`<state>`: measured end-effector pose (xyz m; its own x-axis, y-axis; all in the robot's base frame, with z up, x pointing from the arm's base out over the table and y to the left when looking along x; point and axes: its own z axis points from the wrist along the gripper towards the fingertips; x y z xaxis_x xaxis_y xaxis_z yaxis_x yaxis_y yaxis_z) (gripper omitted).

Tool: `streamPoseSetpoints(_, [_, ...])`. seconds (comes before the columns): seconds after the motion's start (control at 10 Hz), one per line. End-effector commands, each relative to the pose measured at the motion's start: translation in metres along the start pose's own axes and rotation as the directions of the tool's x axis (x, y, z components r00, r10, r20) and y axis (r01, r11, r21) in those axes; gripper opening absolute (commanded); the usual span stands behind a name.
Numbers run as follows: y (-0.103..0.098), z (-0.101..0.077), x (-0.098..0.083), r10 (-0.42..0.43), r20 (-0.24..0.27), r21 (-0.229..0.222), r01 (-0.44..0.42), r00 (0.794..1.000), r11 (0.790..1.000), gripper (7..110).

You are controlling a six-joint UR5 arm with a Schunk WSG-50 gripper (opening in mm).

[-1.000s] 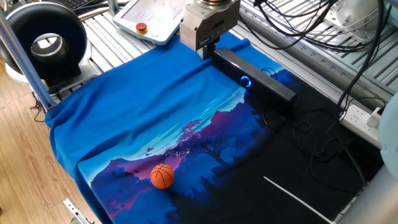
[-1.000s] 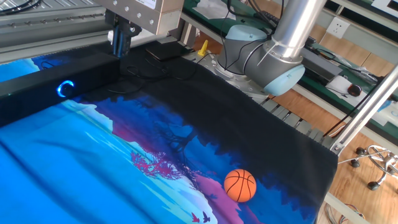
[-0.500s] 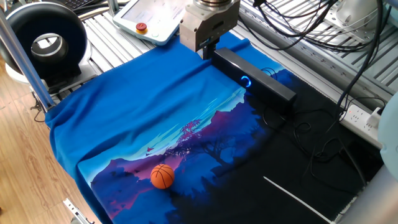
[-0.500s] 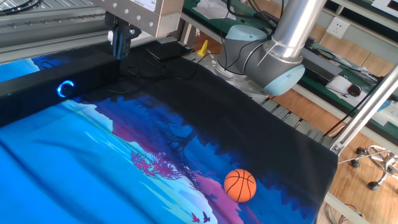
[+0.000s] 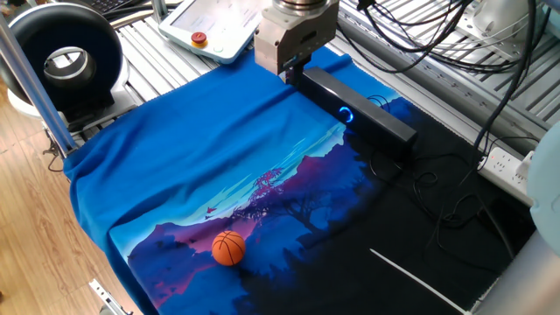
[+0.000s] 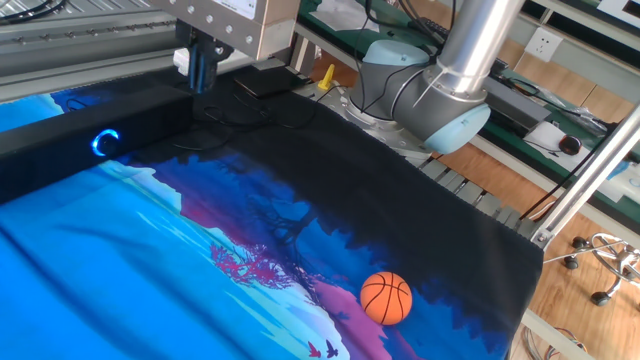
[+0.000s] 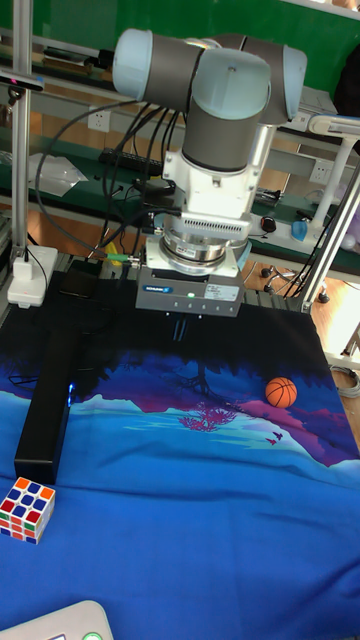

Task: Turn the knob to decrease the volume of the speaker

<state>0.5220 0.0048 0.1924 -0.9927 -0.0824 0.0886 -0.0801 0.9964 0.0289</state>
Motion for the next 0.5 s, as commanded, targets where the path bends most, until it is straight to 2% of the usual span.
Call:
streamPoseSetpoints(0.0, [0.009,-0.002,0.013,-0.047,-0.049,-0.041,0.045,0.998,0.998,7])
streamPoseSetpoints(0.1, [0.019,-0.003,0.024,-0.084,-0.089,-0.084,0.076,0.993,0.994,7])
streamPoseSetpoints(0.2, [0.044,-0.008,0.036,-0.146,-0.118,-0.195,0.121,0.982,0.973,7])
streamPoseSetpoints(0.3, [0.06,-0.011,0.035,-0.159,-0.103,-0.259,0.128,0.982,0.957,7])
streamPoseSetpoints(0.4, [0.058,-0.011,0.035,-0.146,-0.106,-0.252,0.116,0.984,0.961,7])
